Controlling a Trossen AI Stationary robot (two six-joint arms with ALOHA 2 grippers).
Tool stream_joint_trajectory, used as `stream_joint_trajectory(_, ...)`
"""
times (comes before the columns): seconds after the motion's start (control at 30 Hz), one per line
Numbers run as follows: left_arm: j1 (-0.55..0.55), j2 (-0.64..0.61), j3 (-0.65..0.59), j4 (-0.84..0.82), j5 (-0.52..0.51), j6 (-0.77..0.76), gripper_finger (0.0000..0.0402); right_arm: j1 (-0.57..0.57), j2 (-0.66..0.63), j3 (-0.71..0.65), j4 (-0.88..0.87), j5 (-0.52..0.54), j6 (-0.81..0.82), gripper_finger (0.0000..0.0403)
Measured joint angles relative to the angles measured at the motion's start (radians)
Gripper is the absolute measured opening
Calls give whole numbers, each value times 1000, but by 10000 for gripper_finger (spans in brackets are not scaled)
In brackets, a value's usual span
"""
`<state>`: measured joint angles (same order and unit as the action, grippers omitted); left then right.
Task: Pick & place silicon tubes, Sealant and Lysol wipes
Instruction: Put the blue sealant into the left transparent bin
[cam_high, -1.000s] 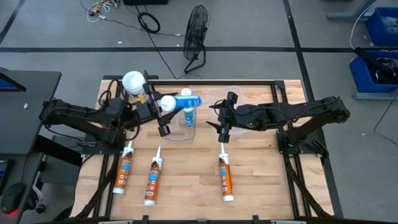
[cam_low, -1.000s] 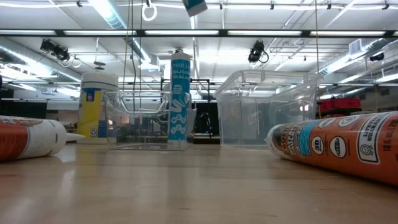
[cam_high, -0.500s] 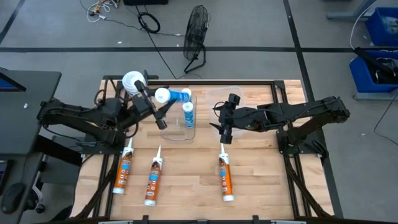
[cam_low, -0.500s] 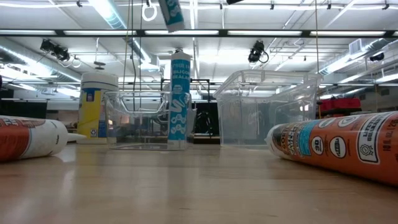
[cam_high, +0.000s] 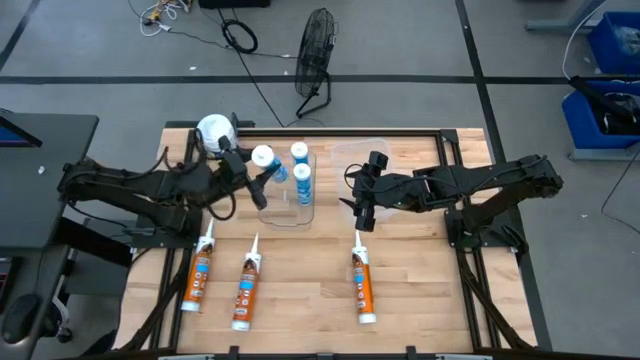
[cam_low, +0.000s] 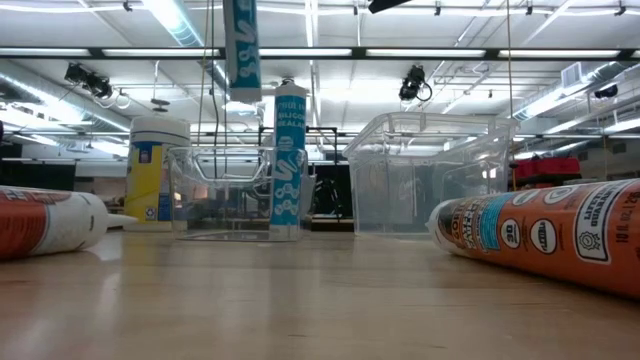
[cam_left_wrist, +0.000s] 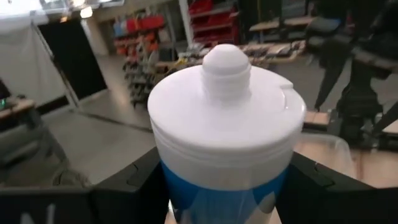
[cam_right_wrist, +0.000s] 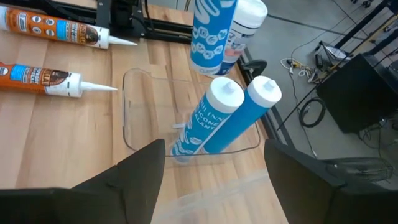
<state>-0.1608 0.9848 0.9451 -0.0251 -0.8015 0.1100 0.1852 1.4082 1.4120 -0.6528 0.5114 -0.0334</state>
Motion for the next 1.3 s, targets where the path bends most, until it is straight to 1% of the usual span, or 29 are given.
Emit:
stream_joint_trajectory(0.07, 0, 0, 0, -33, -8, -28, 221, 0, 0, 0, -1, -3, 3, 279)
stream_joint_trajectory(0.17, 0, 0, -15, -37, -6, -71, 221, 0, 0, 0, -1, -5, 3, 279)
stream_joint_trajectory(0.3, 8, 1, -65, -42, 28, -129, 221, 0, 0, 0, -1, -5, 3, 279)
stream_joint_trajectory(0.5, 10, 1, -148, -32, 30, -195, 220, 0, 0, 0, -1, -5, 3, 279)
stream_joint_trajectory(0.73, 40, 3, -266, 96, 66, -212, 220, 0, 0, 0, 0, -5, 11, 279)
stream_joint_trajectory(0.87, 71, 3, -315, 128, 72, -223, 220, 0, 0, 0, -1, -5, 16, 279)
stream_joint_trajectory(0.97, 110, 3, -357, 163, 135, -266, 220, 0, 0, 0, -1, -5, 16, 279)
stream_joint_trajectory(1.2, 170, 3, -445, 272, 208, -313, 220, 0, 0, 0, -1, -5, 17, 279)
stream_joint_trajectory(1.3, 194, 20, -481, 285, 233, -339, 220, 0, 0, 0, 0, -5, 17, 279)
